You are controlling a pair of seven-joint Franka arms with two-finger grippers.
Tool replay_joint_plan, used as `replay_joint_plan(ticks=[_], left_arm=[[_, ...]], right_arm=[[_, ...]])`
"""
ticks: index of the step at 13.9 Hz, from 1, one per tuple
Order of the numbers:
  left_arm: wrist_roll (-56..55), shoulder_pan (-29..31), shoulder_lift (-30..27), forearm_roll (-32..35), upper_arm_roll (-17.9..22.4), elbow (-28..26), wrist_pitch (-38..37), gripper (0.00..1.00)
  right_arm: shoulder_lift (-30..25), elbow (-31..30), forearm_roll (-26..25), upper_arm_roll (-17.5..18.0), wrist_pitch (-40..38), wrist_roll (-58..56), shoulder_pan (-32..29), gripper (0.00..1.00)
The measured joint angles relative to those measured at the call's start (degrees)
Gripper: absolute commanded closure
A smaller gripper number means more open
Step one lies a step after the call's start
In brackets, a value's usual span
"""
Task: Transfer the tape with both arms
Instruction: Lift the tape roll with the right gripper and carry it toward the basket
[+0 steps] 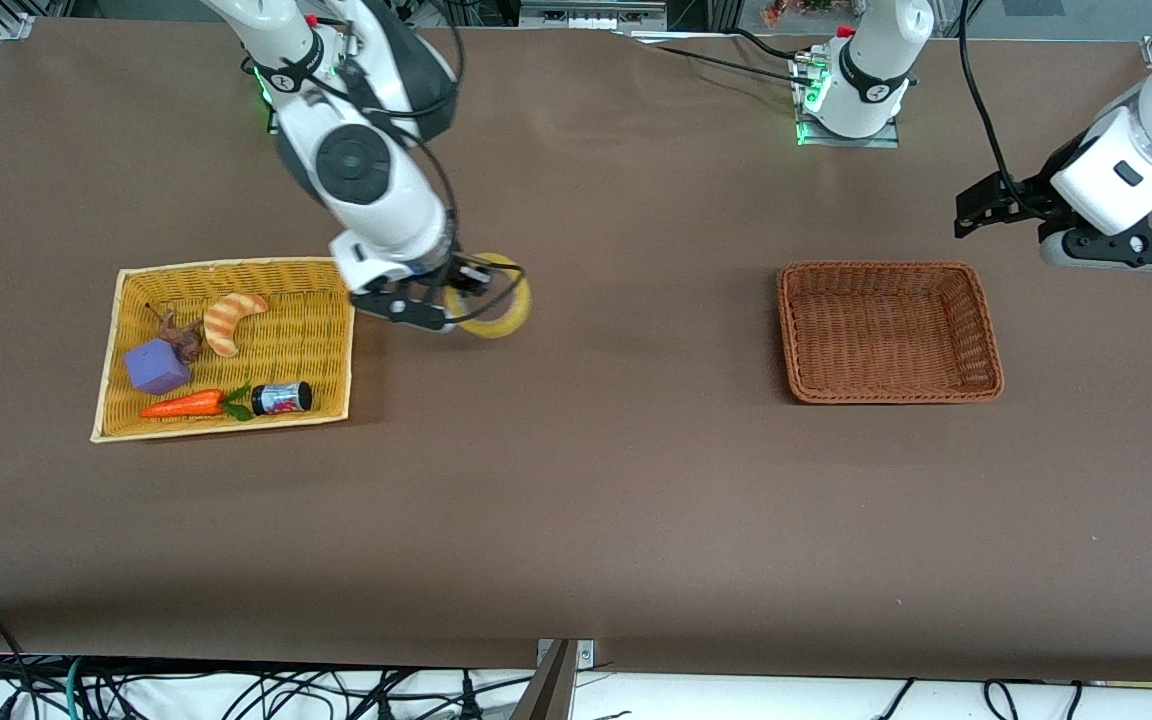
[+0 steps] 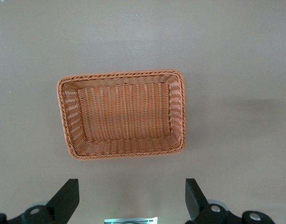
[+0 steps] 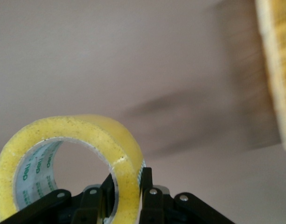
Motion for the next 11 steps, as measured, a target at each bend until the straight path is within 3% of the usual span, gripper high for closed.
replay_joint_plan(ticks=[6,11], left_arm=[[0.1,3.7,1.0,-3.7,0.0,0.0,0.0,0.00],[0.1,3.7,2.1,-1.6,-1.3,0.0,-0.2,0.00]], right_arm=[[13.6,5.0,-7.7,-0.3,9.2,13.5,8.1,1.00],[18.4,7.0,-10.9,-0.4,10.4,14.8,9.6,1.00]])
